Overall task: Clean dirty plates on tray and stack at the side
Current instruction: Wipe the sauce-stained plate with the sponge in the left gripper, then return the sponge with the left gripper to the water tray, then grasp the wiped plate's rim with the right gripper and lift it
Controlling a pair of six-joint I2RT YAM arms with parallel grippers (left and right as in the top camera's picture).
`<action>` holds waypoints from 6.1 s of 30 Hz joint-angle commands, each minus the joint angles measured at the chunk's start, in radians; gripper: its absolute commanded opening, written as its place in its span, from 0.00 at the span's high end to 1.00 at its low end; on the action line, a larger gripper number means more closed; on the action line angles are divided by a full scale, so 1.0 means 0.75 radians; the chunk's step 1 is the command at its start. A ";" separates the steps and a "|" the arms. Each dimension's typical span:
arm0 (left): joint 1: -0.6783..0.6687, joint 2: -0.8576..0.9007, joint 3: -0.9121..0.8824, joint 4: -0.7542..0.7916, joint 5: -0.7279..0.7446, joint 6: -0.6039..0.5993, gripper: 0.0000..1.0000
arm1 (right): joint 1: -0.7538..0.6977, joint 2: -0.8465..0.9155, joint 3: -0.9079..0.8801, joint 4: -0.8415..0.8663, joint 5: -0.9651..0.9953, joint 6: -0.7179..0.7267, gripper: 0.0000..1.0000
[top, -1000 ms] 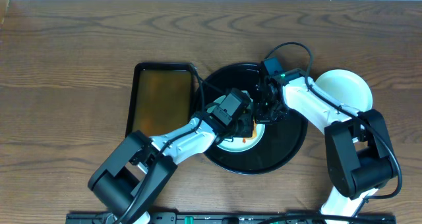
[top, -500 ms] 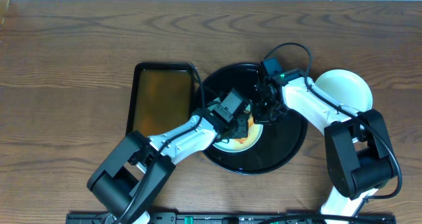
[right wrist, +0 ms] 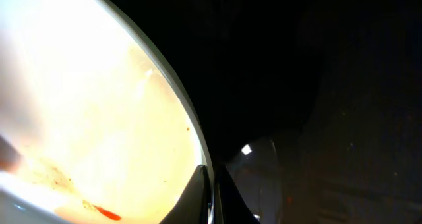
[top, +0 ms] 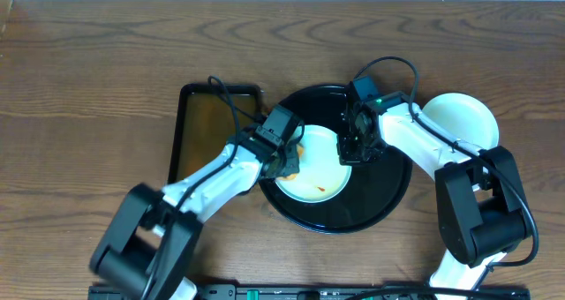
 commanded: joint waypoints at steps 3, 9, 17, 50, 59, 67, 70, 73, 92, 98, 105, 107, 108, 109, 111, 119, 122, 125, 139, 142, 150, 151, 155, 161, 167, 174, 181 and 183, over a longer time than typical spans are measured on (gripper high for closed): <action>-0.006 -0.151 -0.009 -0.004 -0.004 0.080 0.92 | -0.023 -0.023 -0.011 -0.019 0.076 0.019 0.99; -0.020 -0.109 -0.015 0.106 -0.004 0.018 0.93 | -0.023 -0.023 -0.011 -0.019 0.076 0.019 0.99; -0.144 0.024 -0.015 0.243 -0.003 -0.133 0.93 | -0.023 -0.023 -0.011 -0.022 0.075 0.019 0.99; -0.322 0.154 -0.017 0.267 -0.104 -0.199 0.92 | -0.021 -0.023 -0.011 -0.025 0.076 0.019 0.99; -0.182 0.154 -0.016 0.200 -0.276 -0.023 0.92 | -0.021 -0.023 -0.011 -0.033 0.076 0.019 0.99; 0.020 0.150 -0.014 0.178 -0.280 0.132 0.93 | -0.021 -0.023 -0.011 -0.034 0.076 0.019 0.99; 0.055 0.123 -0.008 0.152 -0.278 0.168 0.92 | -0.021 -0.023 -0.011 -0.034 0.076 0.020 0.99; 0.062 0.046 -0.004 0.125 -0.279 0.216 0.92 | -0.021 -0.023 -0.011 -0.032 0.082 0.025 0.99; 0.426 -0.241 -0.004 -0.021 -0.279 0.307 0.92 | -0.021 -0.023 -0.011 -0.020 0.091 0.031 0.99; 0.465 -0.097 -0.007 -0.021 -0.279 0.495 0.92 | -0.021 -0.023 -0.011 -0.024 0.090 0.030 0.99; 0.511 0.114 -0.007 -0.020 -0.279 0.493 0.92 | -0.021 -0.023 -0.011 -0.019 0.091 0.030 0.98; 0.517 0.157 -0.007 -0.016 -0.279 0.493 0.88 | -0.021 -0.023 -0.011 -0.022 0.091 0.030 0.98; 0.518 0.169 -0.007 -0.014 -0.279 0.493 0.83 | -0.021 -0.023 -0.011 -0.024 0.091 0.030 0.98; 0.518 0.176 -0.007 -0.011 -0.279 0.493 0.76 | -0.021 -0.023 -0.011 -0.025 0.091 0.030 0.99; 0.518 0.176 -0.006 -0.010 -0.279 0.494 0.61 | -0.021 -0.023 -0.011 -0.024 0.091 0.030 0.99; 0.518 0.068 -0.003 -0.039 -0.279 0.493 0.33 | -0.021 -0.023 -0.011 -0.015 0.091 0.030 0.95; 0.518 -0.069 -0.003 -0.052 -0.277 0.492 0.29 | -0.021 -0.023 -0.011 0.013 0.090 0.030 0.88; 0.518 -0.190 -0.003 -0.057 -0.243 0.485 0.23 | -0.020 -0.023 -0.011 0.048 0.090 0.030 0.84; 0.518 -0.337 -0.007 -0.122 -0.214 0.462 0.22 | 0.009 0.015 -0.048 0.175 0.070 0.030 0.75; 0.518 -0.337 -0.007 -0.131 -0.214 0.462 0.22 | 0.025 0.021 -0.060 0.182 0.070 0.030 0.75; 0.518 -0.337 -0.007 -0.141 -0.213 0.462 0.21 | 0.052 0.033 -0.061 0.194 0.070 0.031 0.86; 0.518 -0.337 -0.007 -0.141 -0.214 0.462 0.21 | 0.052 0.033 -0.061 0.194 0.070 0.031 0.91; 0.518 -0.337 -0.007 -0.141 -0.214 0.462 0.21 | 0.052 0.033 -0.061 0.198 0.070 0.031 0.99; 0.518 -0.337 -0.007 -0.141 -0.213 0.462 0.21 | 0.051 0.033 -0.060 0.207 0.087 0.030 0.99; 0.518 -0.337 -0.007 -0.148 -0.213 0.462 0.21 | 0.019 -0.021 -0.043 0.217 0.092 0.029 0.99; 0.518 -0.337 -0.007 -0.150 -0.213 0.462 0.21 | -0.043 -0.235 -0.042 0.220 0.126 -0.011 0.99; 0.518 -0.337 -0.007 -0.150 -0.214 0.462 0.21 | -0.056 -0.351 -0.042 0.220 0.233 -0.054 0.99; 0.518 -0.337 -0.007 -0.150 -0.214 0.462 0.21 | -0.056 -0.373 -0.042 0.220 0.325 -0.091 0.99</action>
